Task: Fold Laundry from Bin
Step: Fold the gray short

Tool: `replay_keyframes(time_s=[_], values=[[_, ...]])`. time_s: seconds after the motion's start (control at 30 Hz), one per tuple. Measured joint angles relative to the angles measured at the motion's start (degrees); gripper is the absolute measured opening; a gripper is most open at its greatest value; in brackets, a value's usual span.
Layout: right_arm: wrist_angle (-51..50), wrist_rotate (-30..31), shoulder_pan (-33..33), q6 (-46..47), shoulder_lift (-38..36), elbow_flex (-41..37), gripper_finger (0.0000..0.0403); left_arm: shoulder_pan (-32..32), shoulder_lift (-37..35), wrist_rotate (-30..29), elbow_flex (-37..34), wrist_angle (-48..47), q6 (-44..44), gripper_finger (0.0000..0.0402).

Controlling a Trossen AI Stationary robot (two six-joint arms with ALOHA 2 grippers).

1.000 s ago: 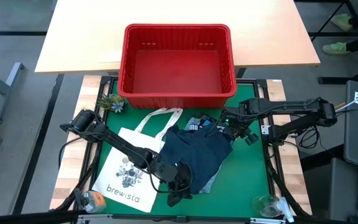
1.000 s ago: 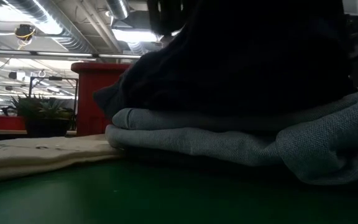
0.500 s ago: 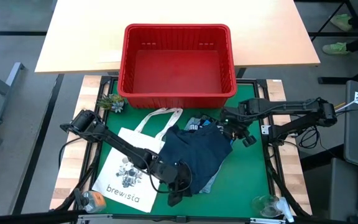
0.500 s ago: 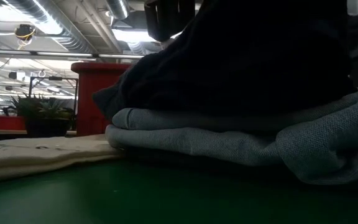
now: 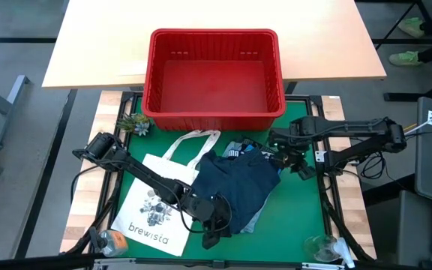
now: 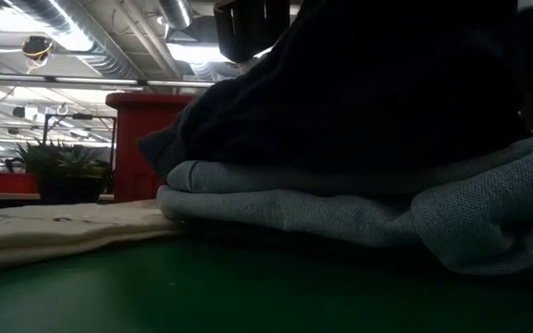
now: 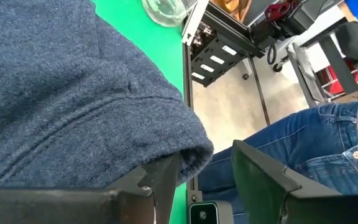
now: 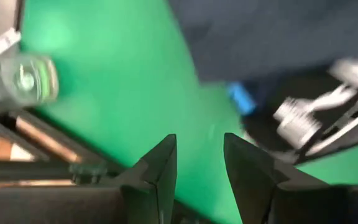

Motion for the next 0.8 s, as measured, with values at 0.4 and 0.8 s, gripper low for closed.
replay_keyframes(time_s=[0.4,0.8], values=[[13.0,0.8,0.0,5.8,0.0,-1.2,0.0131,0.0,0.0,0.0,0.0,0.0,0.0,0.0144],[19.4,1.9,0.0,9.2,0.0,-10.3,0.0131,0.0,0.0,0.0,0.0,0.0,0.0,0.0144]])
